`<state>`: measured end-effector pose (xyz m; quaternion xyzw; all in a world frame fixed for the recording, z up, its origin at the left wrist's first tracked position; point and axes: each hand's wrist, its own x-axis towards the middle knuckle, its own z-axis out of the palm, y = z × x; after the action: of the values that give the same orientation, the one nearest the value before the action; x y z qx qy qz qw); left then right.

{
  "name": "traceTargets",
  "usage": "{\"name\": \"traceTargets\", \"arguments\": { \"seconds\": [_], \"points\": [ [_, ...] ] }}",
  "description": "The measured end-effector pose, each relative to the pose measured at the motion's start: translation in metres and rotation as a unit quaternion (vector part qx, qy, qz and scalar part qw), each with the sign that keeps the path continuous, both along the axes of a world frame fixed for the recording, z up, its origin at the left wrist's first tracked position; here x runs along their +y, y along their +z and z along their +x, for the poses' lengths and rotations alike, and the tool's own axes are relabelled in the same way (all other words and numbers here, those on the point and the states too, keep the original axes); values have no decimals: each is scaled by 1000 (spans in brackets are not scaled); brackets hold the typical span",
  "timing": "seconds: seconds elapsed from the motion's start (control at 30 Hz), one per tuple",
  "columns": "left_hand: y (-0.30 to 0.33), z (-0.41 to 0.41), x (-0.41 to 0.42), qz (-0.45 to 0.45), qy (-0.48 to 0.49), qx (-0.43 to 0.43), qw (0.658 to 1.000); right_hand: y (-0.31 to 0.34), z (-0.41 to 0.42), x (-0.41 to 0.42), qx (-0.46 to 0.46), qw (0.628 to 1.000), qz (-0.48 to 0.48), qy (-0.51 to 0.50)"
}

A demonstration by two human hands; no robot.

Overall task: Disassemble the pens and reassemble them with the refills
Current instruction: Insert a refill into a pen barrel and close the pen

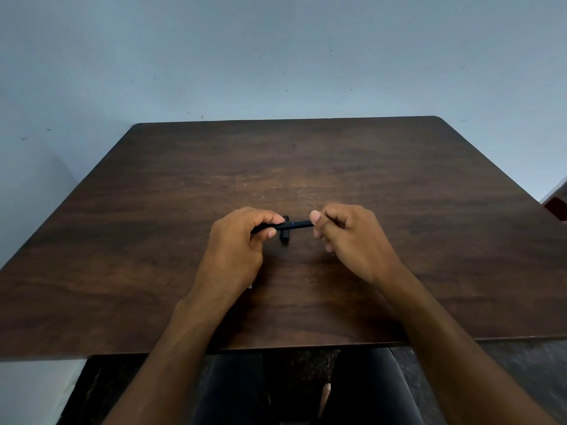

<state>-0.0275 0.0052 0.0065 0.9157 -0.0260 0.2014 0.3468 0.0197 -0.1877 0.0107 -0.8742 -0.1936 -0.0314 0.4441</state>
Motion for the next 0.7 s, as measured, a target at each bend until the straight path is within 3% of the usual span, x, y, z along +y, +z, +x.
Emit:
{"name": "traceTargets", "arguments": {
  "seconds": [0.7],
  "points": [
    [-2, 0, 5, 39, -19, -11, 999, 0, 1, 2, -51, 997, -35, 40]
  ]
}}
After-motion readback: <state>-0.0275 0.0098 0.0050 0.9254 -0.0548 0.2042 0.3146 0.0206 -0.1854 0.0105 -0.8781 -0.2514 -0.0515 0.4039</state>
